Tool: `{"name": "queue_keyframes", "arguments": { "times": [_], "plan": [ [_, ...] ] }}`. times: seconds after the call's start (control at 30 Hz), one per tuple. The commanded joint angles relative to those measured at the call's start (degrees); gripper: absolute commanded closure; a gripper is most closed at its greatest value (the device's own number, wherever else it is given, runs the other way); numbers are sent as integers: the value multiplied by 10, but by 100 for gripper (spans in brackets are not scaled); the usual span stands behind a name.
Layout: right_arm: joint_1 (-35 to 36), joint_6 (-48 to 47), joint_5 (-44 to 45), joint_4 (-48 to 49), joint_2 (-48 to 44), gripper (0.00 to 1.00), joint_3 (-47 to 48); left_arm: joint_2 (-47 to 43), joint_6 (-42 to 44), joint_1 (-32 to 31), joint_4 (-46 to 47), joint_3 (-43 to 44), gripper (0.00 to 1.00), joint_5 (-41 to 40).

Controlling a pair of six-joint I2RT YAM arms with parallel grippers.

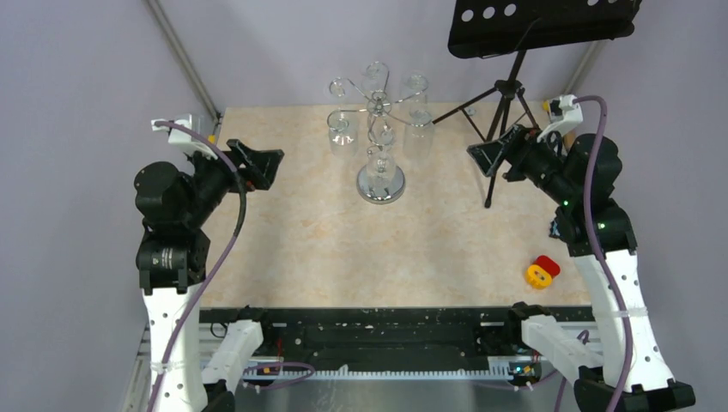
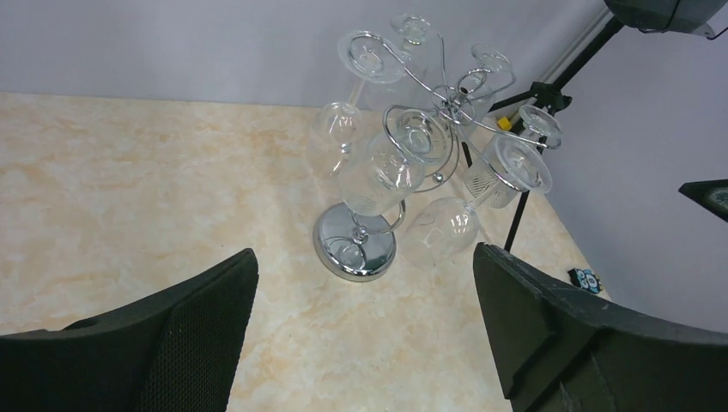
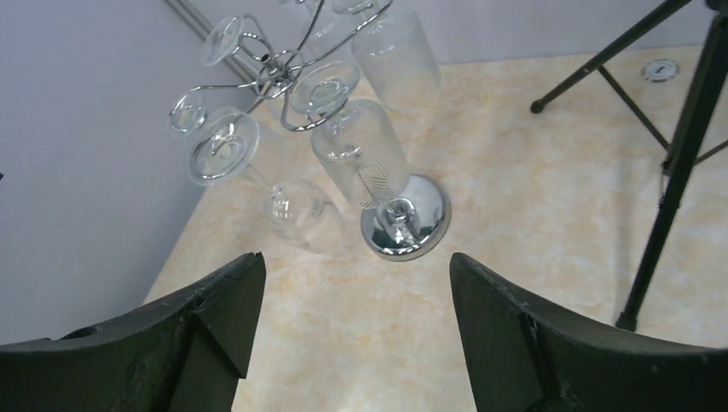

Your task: Take the wine glass off the wine glass rack

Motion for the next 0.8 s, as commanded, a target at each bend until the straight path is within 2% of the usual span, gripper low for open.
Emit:
{"name": "queue_keyframes", "arguments": {
  "times": [0.0,0.1,0.2,0.3,0.37,0.53,0.67,0.77],
  "plan": [
    [5,45,-67,84,-3,19,-35,-16,-15,3,38,-4,1,-1],
    [5,72,-106,119,-2,16,-58,-16,-10,2,25,-7,1,-5],
    [5,141,-144,161,5,14,-77,-18,-2,2,25,-21,1,22],
    [6,273,-232,318,22,17,-132,-28,-2,2,34,-37,2,38],
    [13,333,-236,387,26,18,-160,-40,-3,2,41,-48,2,40],
    [49,419,-154,470,19,18,-200,-61,2,2,40,-56,2,45],
    [103,501,-42,560,0,17,-251,-89,8,3,78,-74,2,111],
    [143,502,29,539,1,17,-243,-117,2,3,114,-94,2,112]
  ]
}}
